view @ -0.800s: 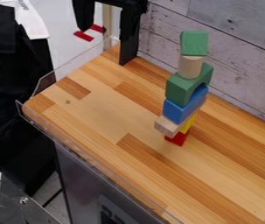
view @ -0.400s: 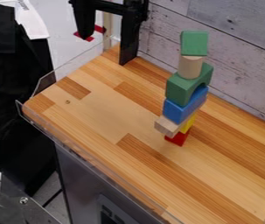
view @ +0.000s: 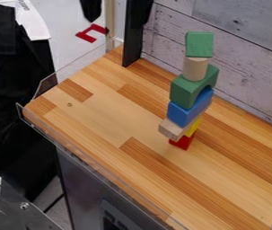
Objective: Move the green block to the left
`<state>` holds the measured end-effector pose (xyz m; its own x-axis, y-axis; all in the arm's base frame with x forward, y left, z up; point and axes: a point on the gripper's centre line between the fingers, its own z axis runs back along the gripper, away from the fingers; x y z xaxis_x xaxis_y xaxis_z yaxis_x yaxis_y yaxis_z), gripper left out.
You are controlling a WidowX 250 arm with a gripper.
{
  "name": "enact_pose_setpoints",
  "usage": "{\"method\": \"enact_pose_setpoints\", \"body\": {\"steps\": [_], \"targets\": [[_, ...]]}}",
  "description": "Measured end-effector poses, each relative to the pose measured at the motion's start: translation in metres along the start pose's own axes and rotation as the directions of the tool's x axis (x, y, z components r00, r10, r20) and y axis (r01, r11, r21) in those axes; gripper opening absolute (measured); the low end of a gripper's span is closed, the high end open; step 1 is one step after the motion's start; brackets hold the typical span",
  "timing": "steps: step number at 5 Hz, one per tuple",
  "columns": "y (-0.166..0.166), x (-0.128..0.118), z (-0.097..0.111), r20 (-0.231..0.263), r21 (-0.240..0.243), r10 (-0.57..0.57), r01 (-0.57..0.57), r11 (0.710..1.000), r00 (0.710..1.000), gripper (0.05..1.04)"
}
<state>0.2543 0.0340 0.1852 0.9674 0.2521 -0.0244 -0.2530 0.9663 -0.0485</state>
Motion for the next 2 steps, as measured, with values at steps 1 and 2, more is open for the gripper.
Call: {"method": "enact_pose_setpoints", "body": {"steps": [1,2], "targets": [[-0.011,0.001,0.021,0.032,0.029,0.005,-0.005,1.0,0.999,0.999],[-0.029,0.003,0.042,0.065,0.037,-0.011,0.009,0.999,0.998,0.998]]}}
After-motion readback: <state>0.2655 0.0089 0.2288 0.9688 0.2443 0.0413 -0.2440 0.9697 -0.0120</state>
